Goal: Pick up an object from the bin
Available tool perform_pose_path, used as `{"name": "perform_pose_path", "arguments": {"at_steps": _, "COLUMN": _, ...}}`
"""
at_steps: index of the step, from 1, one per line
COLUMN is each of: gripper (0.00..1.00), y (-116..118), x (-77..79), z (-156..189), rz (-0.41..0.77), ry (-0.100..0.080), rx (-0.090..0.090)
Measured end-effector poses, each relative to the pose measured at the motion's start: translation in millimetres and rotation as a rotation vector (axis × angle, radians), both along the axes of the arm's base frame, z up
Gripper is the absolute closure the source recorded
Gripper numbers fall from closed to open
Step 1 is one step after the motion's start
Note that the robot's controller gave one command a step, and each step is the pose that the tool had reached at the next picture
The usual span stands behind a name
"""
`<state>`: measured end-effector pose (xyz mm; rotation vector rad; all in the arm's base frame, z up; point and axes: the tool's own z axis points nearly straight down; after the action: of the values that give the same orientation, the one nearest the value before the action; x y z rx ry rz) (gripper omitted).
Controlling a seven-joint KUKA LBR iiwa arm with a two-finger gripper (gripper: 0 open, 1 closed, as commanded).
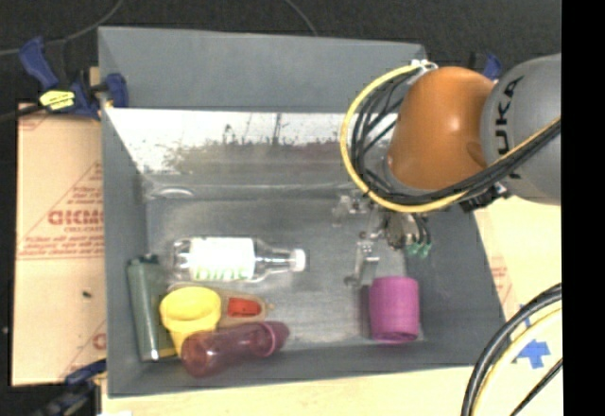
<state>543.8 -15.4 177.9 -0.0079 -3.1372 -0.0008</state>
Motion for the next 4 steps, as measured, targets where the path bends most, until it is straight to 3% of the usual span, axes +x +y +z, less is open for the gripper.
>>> {"name": "perform_pose_path", "arguments": {"at_steps": 1, "gripper": 0.00, "y": 0, "x": 1.6, "z": 4, "rz": 0.000, "ry": -0.008, "rx": -0.001}}
{"name": "perform_pose_path", "arguments": {"at_steps": 2, "gripper": 0.00, "y": 92, "x": 30.0, "z": -112, "rz": 0.072, "ry": 0.001, "rx": 0.003}}
{"name": "perform_pose_path", "arguments": {"at_steps": 3, "gripper": 0.00, "y": 78, "x": 36.8, "z": -33, "rz": 0.086, "ry": -0.014, "rx": -0.001}}
{"name": "perform_pose_path", "arguments": {"at_steps": 4, "gripper": 0.00, "y": 143, "x": 26.0, "z": -78, "rz": 0.096, "ry": -0.001, "rx": 0.005}}
